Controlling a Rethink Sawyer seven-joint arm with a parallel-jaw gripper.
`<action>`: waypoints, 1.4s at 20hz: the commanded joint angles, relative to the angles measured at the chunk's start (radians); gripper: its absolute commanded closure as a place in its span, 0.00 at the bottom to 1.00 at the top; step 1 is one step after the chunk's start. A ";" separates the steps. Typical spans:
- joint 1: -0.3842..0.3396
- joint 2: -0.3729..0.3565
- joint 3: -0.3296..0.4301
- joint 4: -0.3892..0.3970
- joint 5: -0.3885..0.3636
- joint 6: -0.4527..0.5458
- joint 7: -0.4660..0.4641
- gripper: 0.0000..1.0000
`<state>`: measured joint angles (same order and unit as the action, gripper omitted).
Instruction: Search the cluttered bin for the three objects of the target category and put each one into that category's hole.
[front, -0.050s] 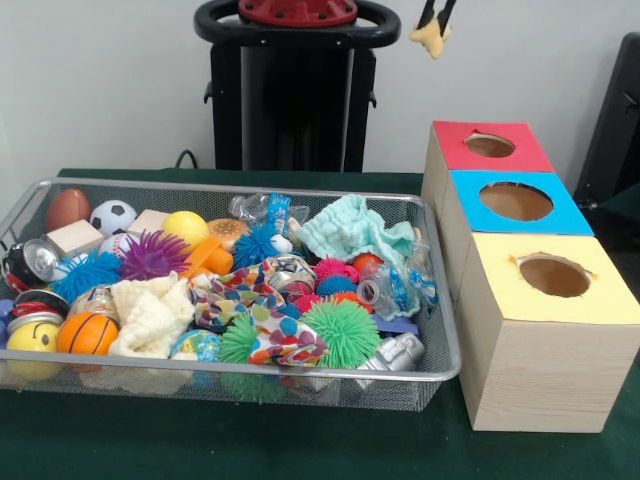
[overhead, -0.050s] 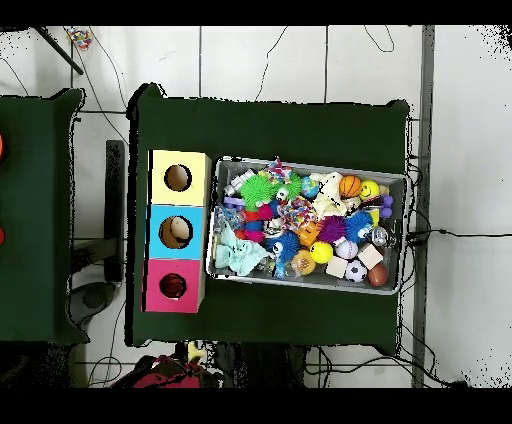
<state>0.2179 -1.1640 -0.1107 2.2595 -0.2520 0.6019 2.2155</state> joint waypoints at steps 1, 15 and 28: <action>-0.053 0.146 -0.006 -0.158 -0.001 0.037 0.152 1.00; -0.151 0.314 0.040 -0.366 0.017 0.027 0.096 1.00; 0.018 0.344 0.083 -0.531 0.079 0.201 0.149 1.00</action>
<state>0.1687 -0.8655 -0.1134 1.8915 -0.2422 0.6394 2.2155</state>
